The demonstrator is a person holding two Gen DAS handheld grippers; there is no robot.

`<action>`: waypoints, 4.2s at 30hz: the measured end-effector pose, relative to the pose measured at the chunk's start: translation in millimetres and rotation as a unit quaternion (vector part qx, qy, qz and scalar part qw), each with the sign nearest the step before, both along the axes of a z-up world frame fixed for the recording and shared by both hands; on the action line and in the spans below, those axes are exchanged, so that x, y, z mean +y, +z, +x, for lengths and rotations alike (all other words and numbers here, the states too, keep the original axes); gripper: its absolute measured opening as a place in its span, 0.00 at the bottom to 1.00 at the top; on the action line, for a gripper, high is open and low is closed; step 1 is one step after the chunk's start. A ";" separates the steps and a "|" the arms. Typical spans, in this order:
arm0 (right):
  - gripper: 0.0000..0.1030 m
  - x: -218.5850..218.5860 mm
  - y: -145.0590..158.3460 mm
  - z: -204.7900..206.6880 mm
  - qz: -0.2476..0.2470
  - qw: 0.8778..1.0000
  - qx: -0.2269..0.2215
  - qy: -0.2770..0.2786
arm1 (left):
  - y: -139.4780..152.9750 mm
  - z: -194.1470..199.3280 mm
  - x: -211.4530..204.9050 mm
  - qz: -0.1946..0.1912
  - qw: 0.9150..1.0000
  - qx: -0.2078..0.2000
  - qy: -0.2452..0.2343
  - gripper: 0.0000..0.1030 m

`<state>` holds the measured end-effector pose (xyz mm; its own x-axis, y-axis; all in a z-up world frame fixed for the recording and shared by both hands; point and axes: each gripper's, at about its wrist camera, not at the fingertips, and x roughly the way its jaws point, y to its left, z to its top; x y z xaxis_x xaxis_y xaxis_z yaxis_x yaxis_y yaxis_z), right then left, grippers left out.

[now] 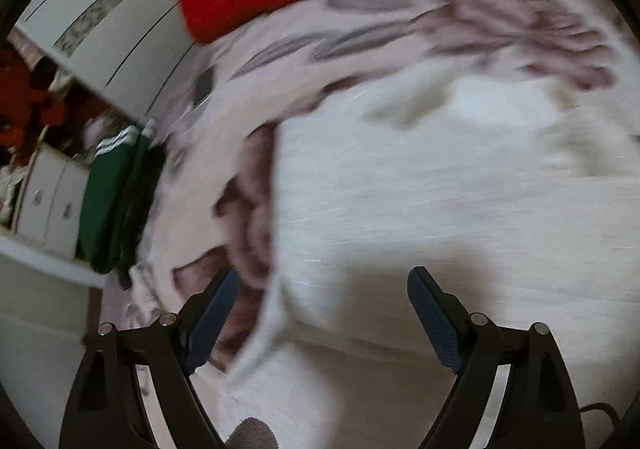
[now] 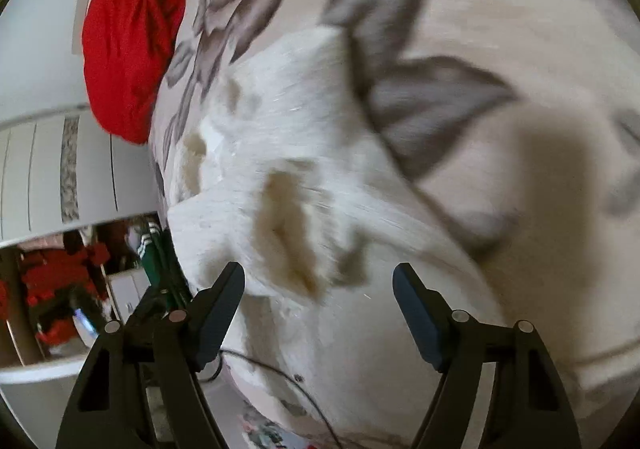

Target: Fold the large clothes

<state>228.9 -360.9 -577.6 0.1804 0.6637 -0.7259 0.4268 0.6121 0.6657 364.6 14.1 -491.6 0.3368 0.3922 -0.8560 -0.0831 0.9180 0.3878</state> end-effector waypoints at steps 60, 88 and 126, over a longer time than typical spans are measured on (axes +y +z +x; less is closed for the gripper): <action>0.00 150.2 -46.0 290.4 -0.218 0.916 -0.021 0.337 | -48.4 173.2 -39.9 -0.109 0.939 0.124 -0.303 0.19; 0.05 57.6 0.0 91.9 -0.129 0.991 -0.004 0.033 | -44.6 0.3 43.0 -0.128 0.990 0.051 -0.020 0.81; 0.58 66.9 31.0 203.4 -0.243 0.962 0.040 0.120 | 4.4 113.7 7.0 -0.185 0.978 0.041 -0.086 1.00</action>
<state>432.2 -293.9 -546.7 -0.0045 0.2591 -0.9658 0.2715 0.9299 0.2482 478.2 21.2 -487.1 0.2949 -0.0051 -0.9555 0.1015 0.9945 0.0260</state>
